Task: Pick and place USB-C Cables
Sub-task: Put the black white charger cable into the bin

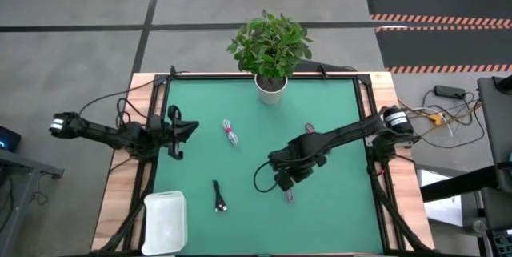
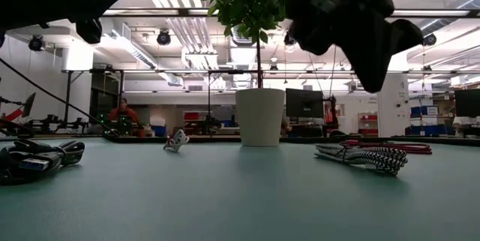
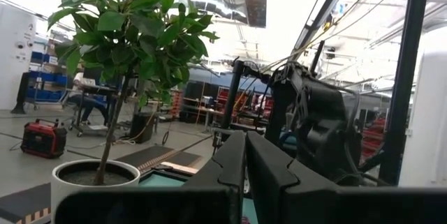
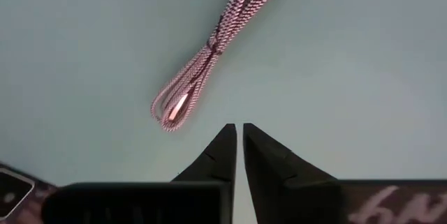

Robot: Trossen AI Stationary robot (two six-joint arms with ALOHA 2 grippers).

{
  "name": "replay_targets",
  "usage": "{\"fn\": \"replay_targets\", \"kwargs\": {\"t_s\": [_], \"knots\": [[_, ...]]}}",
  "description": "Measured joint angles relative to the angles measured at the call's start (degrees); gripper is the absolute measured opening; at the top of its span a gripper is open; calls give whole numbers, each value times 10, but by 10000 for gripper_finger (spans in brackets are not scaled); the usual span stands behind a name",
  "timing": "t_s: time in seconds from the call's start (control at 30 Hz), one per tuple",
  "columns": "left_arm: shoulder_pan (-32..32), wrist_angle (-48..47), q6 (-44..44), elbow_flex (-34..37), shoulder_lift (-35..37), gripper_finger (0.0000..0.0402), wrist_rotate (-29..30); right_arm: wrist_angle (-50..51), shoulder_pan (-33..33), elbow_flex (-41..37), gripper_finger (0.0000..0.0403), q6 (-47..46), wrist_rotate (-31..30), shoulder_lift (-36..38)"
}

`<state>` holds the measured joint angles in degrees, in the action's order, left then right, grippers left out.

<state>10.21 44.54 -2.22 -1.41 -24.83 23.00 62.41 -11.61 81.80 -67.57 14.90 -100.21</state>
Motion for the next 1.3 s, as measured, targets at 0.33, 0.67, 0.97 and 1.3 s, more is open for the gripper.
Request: {"fn": "replay_targets", "kwargs": {"t_s": [0.33, 0.67, 0.97, 1.3], "knots": [[0, -8, -3, 5, -22, 0, 0, -12, 0, 0, 150, -24, -63, -27], [0, 1, 0, 6, -18, 0, 0, -65, 0, -4, 213, -31, -128, -34], [0, 0, 1, 6, -17, 0, 0, -85, 0, -5, 215, -8, -141, -84], [0, 0, 1, 7, -18, 0, 0, -91, 0, -4, 188, 14, -145, -120]]}}
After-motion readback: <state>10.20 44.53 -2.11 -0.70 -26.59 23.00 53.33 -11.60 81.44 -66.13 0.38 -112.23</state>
